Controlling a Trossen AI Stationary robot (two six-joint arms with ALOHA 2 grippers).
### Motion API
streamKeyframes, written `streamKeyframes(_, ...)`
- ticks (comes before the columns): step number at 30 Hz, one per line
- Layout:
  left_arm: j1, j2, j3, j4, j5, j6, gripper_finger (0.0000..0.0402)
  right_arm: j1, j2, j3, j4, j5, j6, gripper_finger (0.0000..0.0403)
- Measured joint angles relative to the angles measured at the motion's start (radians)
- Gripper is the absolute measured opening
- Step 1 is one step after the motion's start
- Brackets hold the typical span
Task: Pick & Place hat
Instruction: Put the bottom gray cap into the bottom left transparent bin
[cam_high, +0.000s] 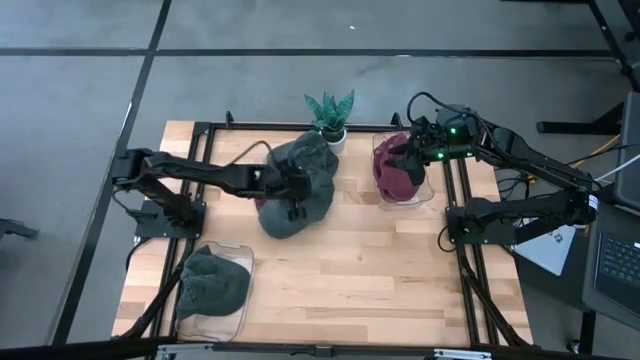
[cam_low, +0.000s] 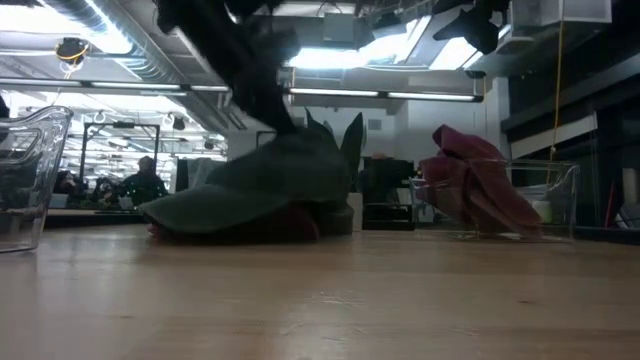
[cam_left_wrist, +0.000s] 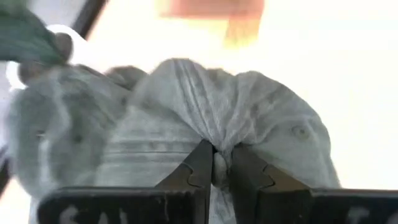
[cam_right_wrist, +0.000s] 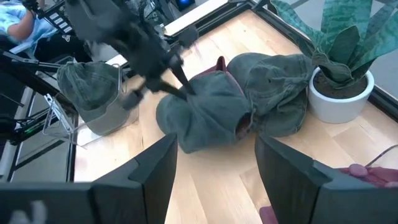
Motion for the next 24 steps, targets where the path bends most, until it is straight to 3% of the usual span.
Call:
streamKeyframes(10,0.000,-0.186,0.000,0.003,-0.006,-0.078,0.0027,0.116,0.076,0.000,0.079,0.061,-0.032,0.0204)
streamKeyframes(14,-0.002,-0.208,0.000,0.004,0.002,-0.105,0.0027,0.186,0.146,0.000,0.220,0.061,-0.032,0.0150)
streamKeyframes(20,-0.023,-0.212,0.000,0.023,0.069,-0.117,0.0027,0.233,0.261,0.000,0.458,0.061,-0.037,0.0020)
streamKeyframes(24,-0.050,-0.212,0.000,0.063,0.069,-0.142,0.0027,0.235,0.347,0.000,0.516,0.061,-0.021,0.0014)
